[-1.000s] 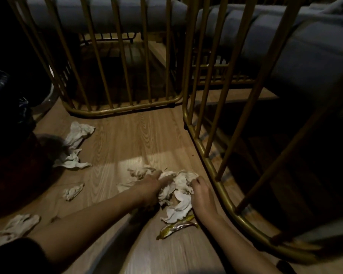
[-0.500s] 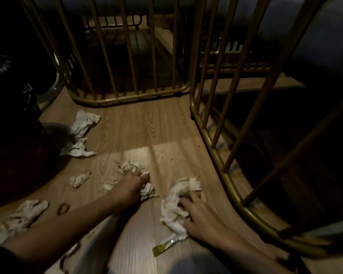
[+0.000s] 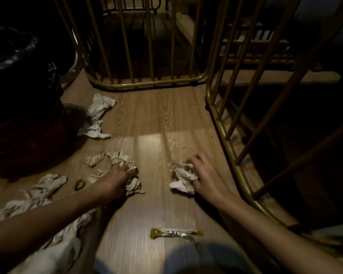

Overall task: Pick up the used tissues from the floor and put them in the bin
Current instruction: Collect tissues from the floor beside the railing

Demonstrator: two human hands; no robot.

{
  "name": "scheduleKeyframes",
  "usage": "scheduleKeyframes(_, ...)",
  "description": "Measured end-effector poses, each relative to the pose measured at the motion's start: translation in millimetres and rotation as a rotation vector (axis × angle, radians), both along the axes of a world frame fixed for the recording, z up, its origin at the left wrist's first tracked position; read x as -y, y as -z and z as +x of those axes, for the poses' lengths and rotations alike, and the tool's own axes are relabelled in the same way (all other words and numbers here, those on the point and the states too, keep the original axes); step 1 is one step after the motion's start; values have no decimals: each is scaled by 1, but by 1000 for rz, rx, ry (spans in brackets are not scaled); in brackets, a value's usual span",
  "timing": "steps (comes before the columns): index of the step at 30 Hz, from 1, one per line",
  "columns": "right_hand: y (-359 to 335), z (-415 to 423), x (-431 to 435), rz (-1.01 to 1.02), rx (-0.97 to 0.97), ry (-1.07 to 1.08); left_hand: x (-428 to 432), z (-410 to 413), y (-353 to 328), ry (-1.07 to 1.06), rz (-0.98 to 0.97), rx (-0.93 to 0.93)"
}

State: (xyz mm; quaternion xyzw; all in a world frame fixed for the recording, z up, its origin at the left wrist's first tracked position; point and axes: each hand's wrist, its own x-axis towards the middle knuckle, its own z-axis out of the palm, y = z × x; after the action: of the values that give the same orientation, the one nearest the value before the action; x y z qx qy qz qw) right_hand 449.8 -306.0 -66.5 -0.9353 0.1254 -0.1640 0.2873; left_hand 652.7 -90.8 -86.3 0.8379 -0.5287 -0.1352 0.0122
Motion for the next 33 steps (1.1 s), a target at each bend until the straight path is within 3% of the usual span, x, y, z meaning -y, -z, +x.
scheduleKeyframes(4,33,5,-5,-109,-311,-44,-7,1,1,18,-10,9)
scheduleKeyframes(12,14,7,-5,11,-192,-11,-29,-2,-16,43,1,0)
scheduleKeyframes(16,9,-30,-55,-15,-158,-197,-45,-5,-31,-19,-25,31)
scheduleKeyframes(19,33,-70,-88,-131,-431,-403,-60,-14,-37,-100,11,31)
scheduleKeyframes(21,41,-82,-94,-133,-512,-503,-74,-26,-33,-187,118,33)
scheduleKeyframes(25,44,-72,-89,-207,-251,-519,-107,-53,-17,-344,321,-5)
scheduleKeyframes(30,46,-15,-89,-68,-148,-421,-132,-62,-14,-409,163,39)
scheduleKeyframes(33,34,37,-94,65,-121,-342,-138,-54,-25,-464,-6,-88)
